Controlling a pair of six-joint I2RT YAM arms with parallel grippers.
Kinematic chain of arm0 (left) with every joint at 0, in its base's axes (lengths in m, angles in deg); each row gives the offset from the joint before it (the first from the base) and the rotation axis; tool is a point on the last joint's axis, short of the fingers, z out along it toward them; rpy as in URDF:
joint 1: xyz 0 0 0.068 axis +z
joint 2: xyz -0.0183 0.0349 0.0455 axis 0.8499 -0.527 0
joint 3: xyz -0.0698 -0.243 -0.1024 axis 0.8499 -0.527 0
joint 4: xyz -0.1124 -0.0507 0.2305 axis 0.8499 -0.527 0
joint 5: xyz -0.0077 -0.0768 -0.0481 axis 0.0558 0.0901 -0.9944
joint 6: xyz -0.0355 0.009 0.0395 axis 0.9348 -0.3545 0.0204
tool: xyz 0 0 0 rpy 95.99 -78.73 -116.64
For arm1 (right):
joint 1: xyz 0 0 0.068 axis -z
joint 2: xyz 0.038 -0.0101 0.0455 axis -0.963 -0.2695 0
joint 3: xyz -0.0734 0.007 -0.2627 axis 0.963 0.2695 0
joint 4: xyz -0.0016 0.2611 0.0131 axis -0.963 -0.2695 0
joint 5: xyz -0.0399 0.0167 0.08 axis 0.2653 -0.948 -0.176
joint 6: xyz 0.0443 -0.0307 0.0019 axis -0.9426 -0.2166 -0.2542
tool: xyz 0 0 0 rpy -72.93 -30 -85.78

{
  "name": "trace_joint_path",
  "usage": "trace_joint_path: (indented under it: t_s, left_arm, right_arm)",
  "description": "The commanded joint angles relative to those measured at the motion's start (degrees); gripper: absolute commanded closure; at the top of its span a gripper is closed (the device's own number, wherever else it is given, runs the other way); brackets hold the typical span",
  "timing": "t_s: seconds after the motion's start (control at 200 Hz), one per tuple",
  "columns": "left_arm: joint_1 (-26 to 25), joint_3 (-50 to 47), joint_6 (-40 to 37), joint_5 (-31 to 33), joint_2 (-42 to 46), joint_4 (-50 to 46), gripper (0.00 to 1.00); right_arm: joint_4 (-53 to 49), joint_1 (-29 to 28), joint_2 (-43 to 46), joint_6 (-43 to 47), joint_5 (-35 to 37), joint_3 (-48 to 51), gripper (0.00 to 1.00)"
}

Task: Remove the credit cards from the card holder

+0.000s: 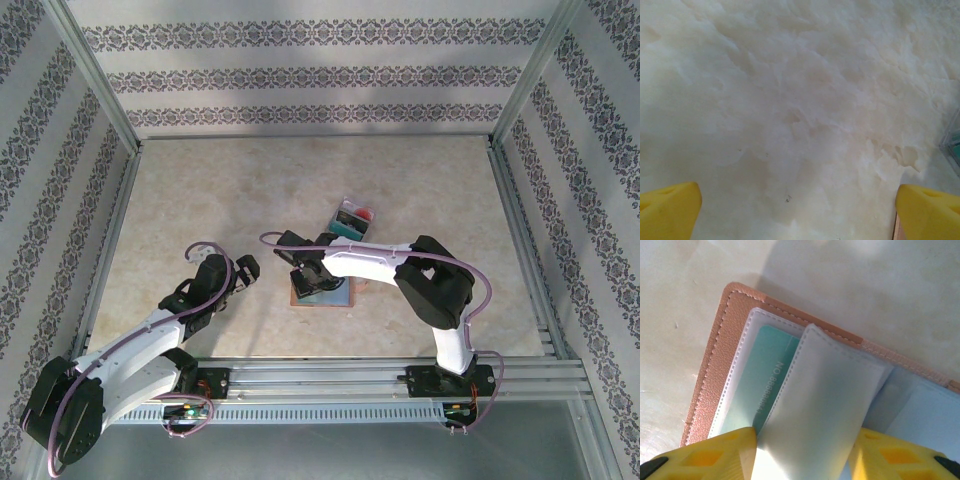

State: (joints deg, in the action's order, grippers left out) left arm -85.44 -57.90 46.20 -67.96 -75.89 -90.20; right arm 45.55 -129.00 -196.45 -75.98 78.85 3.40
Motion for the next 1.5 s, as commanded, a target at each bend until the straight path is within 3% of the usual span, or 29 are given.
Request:
trace_joint_path:
  t_s: [0.0,0.245,0.715,0.899,1.114,1.494]
  left_arm:
    - [0.76,2.14,-1.49,-0.3,-0.03,-0.43,0.01]
    - [0.77,3.58,-3.25,-0.46,0.32,-1.41,0.01]
    - [0.79,4.71,-5.04,-0.77,0.52,-2.13,0.01]
    - [0.78,6.07,-7.46,-1.2,0.08,-2.76,0.0]
    - [0.0,8.11,-10.24,-2.41,-1.75,-2.14,0.07]
    - [-10.79,13.37,-13.31,0.82,-12.09,0.39,0.22]
  right_arm:
    - [-1.78,-0.48,0.32,0.0,1.77,1.2,0.51]
    - [-5.65,-0.48,2.63,0.23,7.6,0.92,0.42]
    - [-8.73,-0.39,5.82,-0.96,13.65,2.48,0.42]
    - [-8.23,0.13,8.34,-2.49,14.91,5.09,0.47]
    - [-6.56,1.27,11.18,-4.19,14.22,9.58,0.49]
    - [-3.47,3.31,14.78,-5.97,12.36,15.24,0.49]
